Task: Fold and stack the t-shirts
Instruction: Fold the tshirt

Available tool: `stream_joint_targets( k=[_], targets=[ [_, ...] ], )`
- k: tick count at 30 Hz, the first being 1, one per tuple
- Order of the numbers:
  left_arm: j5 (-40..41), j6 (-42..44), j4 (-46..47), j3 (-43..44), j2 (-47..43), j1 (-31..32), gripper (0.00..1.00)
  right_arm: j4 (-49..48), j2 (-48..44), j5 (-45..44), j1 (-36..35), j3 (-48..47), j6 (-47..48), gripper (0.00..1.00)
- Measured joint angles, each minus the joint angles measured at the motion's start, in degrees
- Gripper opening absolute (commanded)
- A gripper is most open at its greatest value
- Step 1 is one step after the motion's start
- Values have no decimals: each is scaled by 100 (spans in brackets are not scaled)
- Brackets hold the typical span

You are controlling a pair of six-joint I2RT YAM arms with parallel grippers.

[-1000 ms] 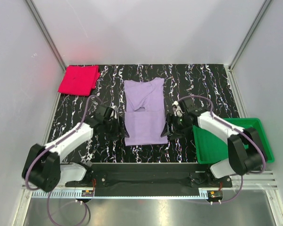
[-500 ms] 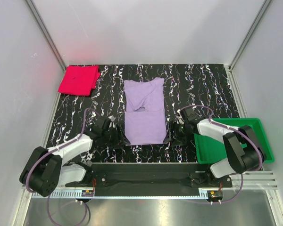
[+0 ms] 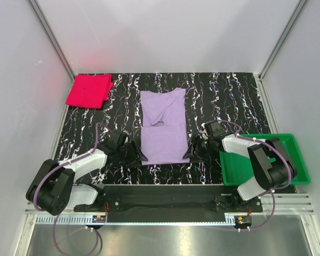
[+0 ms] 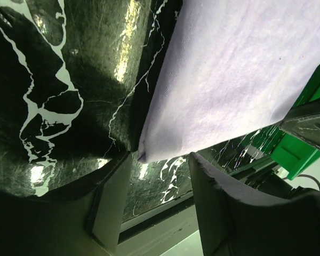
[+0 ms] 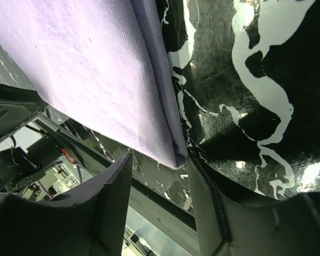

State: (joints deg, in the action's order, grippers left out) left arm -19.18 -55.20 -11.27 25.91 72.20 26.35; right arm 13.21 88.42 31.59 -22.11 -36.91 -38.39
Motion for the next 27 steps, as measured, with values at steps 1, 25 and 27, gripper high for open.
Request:
stream_joint_targets(
  k=[1,25,27],
  targets=[
    [0,-28,-7,26,44,0,53,-11,13,4,0,0,-15,53],
    [83,295,-22,289,509,116,0,144,297,-116,-28,-146,332,0],
    [249,378,-256,286,343,208,0,247,225,-164,-66,-144,387,0]
  ],
)
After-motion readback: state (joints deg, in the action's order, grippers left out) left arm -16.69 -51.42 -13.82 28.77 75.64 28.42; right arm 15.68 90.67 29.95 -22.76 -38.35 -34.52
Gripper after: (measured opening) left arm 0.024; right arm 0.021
